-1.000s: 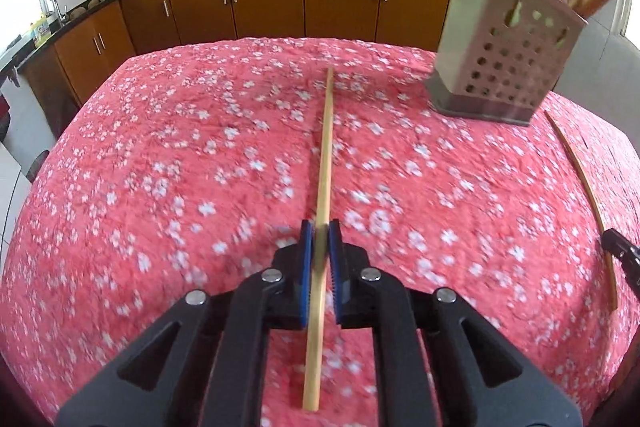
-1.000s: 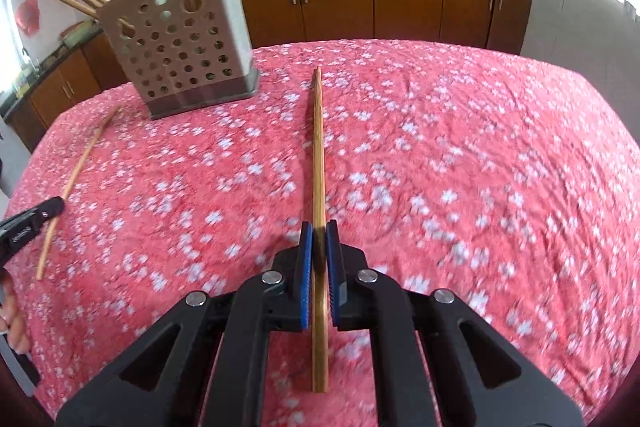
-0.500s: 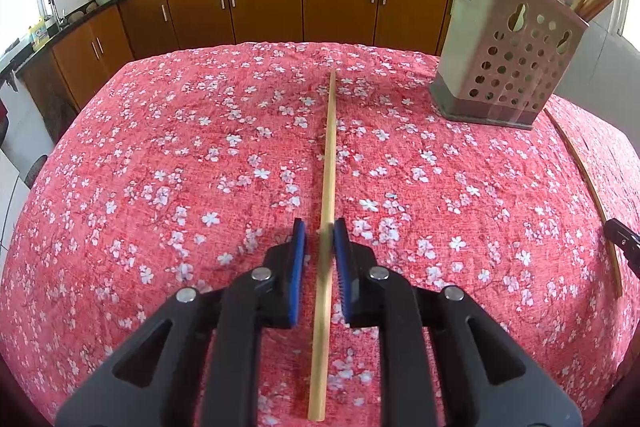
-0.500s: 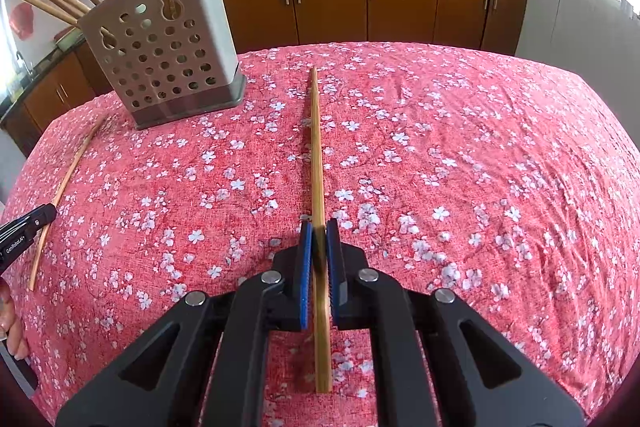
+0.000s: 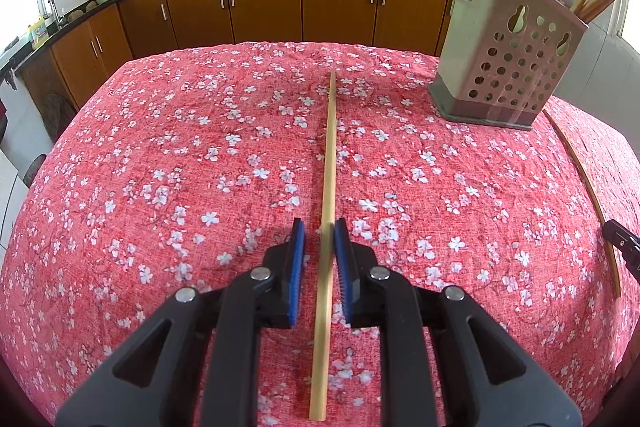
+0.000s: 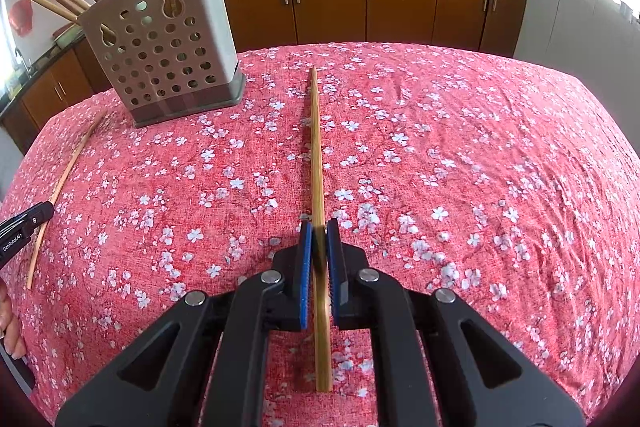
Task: Organize utensils
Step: 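Grasp a bamboo chopstick with the right tool while the left tool grasps the last one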
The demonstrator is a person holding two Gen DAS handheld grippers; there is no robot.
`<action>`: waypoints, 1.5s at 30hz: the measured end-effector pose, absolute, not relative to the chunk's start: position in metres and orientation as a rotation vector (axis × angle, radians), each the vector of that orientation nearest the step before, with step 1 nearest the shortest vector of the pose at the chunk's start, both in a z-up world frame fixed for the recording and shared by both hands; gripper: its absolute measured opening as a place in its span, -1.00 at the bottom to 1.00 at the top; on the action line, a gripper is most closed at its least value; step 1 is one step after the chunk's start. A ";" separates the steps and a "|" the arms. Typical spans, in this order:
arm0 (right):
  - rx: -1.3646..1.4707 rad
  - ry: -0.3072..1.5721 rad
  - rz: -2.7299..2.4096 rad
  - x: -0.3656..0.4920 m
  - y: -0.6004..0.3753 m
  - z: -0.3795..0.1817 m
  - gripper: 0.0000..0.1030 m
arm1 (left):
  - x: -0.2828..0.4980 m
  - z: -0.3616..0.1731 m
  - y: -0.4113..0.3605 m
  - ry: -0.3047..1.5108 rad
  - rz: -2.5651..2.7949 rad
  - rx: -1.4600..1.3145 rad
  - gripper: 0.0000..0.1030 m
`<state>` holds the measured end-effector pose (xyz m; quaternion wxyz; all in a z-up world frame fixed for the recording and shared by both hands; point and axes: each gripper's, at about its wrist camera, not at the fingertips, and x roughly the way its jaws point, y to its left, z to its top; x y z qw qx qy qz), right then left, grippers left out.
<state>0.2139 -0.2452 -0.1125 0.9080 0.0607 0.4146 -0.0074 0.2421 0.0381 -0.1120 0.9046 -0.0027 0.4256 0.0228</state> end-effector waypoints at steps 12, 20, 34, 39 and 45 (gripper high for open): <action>0.132 0.856 -0.014 0.214 -0.246 -0.112 -0.83 | 0.242 -0.113 0.036 0.880 0.049 -0.007 -0.64; 0.135 0.856 -0.014 0.214 -0.246 -0.112 -0.83 | 0.243 -0.113 0.038 0.880 0.044 -0.010 -0.64; 0.160 0.856 0.001 0.205 -0.247 -0.111 -0.83 | 0.232 -0.111 0.039 0.890 0.018 0.040 -0.63; 0.170 0.856 0.005 0.202 -0.246 -0.111 -0.83 | 0.224 -0.110 0.045 0.889 0.015 0.030 -0.63; 0.175 0.857 0.007 0.203 -0.248 -0.110 -0.83 | 0.224 -0.108 0.045 0.891 0.024 0.039 -0.63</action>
